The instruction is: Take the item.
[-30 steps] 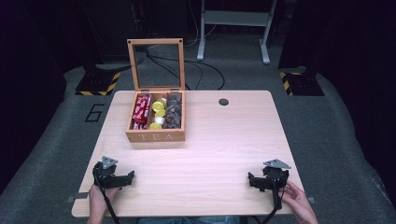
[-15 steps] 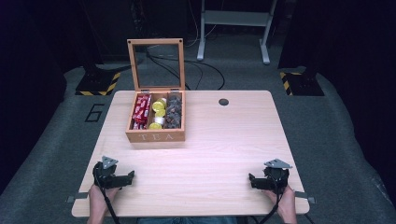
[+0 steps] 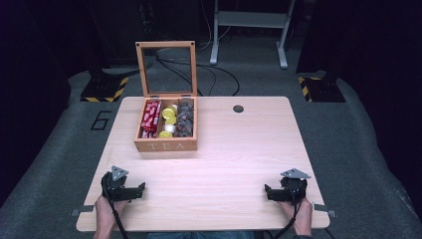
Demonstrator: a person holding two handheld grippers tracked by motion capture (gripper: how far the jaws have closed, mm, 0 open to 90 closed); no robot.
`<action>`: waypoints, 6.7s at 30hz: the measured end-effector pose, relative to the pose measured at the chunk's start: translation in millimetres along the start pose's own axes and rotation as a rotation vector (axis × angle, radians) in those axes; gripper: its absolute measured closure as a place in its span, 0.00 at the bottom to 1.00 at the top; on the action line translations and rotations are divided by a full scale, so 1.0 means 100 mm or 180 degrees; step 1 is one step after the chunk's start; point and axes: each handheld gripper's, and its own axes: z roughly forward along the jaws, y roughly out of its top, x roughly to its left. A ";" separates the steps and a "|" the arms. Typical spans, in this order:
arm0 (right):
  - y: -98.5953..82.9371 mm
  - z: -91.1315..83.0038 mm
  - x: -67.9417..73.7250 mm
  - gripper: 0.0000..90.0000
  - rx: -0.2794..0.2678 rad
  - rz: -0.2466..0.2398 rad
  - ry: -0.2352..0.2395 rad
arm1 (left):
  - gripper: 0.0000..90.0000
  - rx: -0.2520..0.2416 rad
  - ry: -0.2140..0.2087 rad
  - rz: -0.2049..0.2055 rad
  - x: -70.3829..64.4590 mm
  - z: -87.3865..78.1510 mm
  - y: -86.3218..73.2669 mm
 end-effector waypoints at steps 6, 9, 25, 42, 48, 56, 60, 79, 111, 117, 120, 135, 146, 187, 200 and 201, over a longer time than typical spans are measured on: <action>0.00 -0.01 0.02 0.00 -0.0007 0.0014 -0.0083 | 0.02 -0.0028 -0.0042 0.0012 0.04 0.00 0.09; 0.00 -0.01 0.01 0.00 -0.0006 0.0028 -0.0085 | 0.03 -0.0070 -0.0063 0.0017 0.08 -0.03 0.19; 0.00 0.00 0.00 0.00 0.0001 0.0056 -0.0064 | 0.04 -0.0168 -0.0212 0.0064 0.06 -0.06 0.59; 0.00 0.00 0.00 0.00 -0.0006 0.0055 -0.0064 | 0.07 -0.0267 -0.0266 0.0162 0.08 -0.05 1.05; 0.00 0.00 0.00 0.00 -0.0009 0.0052 -0.0061 | 0.07 -0.0259 -0.0290 0.0148 0.12 0.01 1.17; 0.00 0.00 0.00 0.00 -0.0007 0.0057 -0.0060 | 0.07 -0.0220 -0.0332 0.0146 0.18 0.10 1.33; 0.00 0.00 0.00 0.00 -0.0011 0.0056 -0.0061 | 0.06 -0.0144 -0.0342 0.0143 0.22 0.18 1.44; 0.00 0.00 0.00 0.00 -0.0012 0.0047 -0.0054 | 0.11 -0.0263 -0.0363 0.0104 0.34 0.41 1.90; 0.00 -0.01 0.00 0.02 -0.0013 0.0034 -0.0033 | 0.68 0.0223 -0.0047 0.0211 0.40 0.95 2.02; 0.00 -0.01 0.00 0.02 -0.0016 0.0033 -0.0032 | 0.73 0.0232 -0.0035 0.0214 0.39 0.99 2.01; 0.00 -0.01 0.00 0.02 -0.0019 0.0036 -0.0036 | 0.74 0.0236 -0.0043 0.0195 0.39 0.99 2.01; 0.00 -0.01 0.01 0.04 -0.0031 0.0071 -0.0053 | 0.84 0.0263 -0.0140 0.0017 0.43 1.00 2.02; 0.00 -0.01 0.00 0.04 -0.0031 0.0070 -0.0053 | 0.95 0.0186 -0.0084 0.0039 0.43 0.95 2.04; -0.01 -0.01 0.00 0.04 -0.0040 0.0058 -0.0062 | 0.97 -0.0297 -0.0304 0.0225 0.27 0.41 2.06; -0.01 -0.01 0.00 0.04 -0.0039 0.0057 -0.0062 | 0.97 -0.0395 -0.0400 0.0368 0.08 0.29 2.10; -0.01 -0.01 0.00 0.04 -0.0039 0.0057 -0.0062 | 0.97 -0.0404 -0.0412 0.0411 0.05 0.28 2.11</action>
